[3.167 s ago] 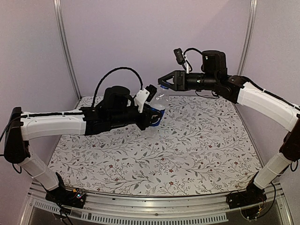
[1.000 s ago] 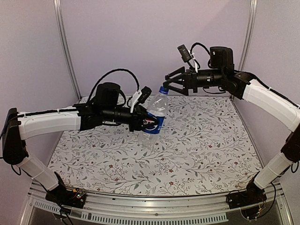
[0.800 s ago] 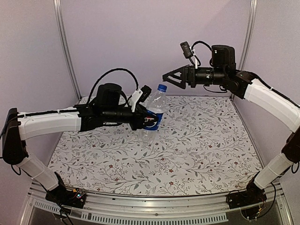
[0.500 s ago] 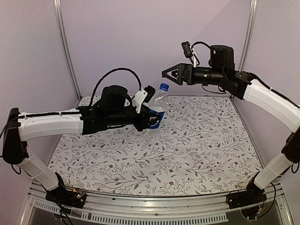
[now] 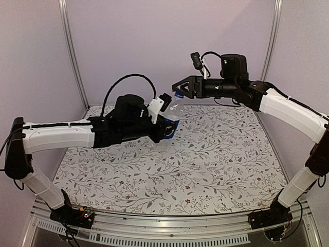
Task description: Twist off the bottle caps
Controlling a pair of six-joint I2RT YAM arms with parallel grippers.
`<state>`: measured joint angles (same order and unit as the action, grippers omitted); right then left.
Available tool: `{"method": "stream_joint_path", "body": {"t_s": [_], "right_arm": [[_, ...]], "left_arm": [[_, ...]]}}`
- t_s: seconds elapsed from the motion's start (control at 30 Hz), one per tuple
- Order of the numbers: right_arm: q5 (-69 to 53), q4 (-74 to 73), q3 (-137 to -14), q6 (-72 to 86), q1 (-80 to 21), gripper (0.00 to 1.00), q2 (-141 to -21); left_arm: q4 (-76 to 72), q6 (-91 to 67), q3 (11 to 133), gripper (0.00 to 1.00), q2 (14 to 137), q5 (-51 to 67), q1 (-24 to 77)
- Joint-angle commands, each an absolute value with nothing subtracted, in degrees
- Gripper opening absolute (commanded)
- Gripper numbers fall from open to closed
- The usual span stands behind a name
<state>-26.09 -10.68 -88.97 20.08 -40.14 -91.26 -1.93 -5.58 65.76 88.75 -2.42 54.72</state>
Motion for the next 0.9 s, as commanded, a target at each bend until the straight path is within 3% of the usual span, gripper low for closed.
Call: {"method": "stream_joint_path", "body": {"t_s": [0.0,0.87], "right_arm": [[-26.75,-9.91,-89.52,20.14,-40.52,0.62,-92.31],[-29.95,-9.58,-88.51,20.57,-40.67,0.38,-93.08]], "left_arm": [[-2.11,-4.76,67.24,0.3,89.13,-3.96,55.76],[-2.1,-4.34,67.06,0.3,89.03,-4.68,55.74]]}}
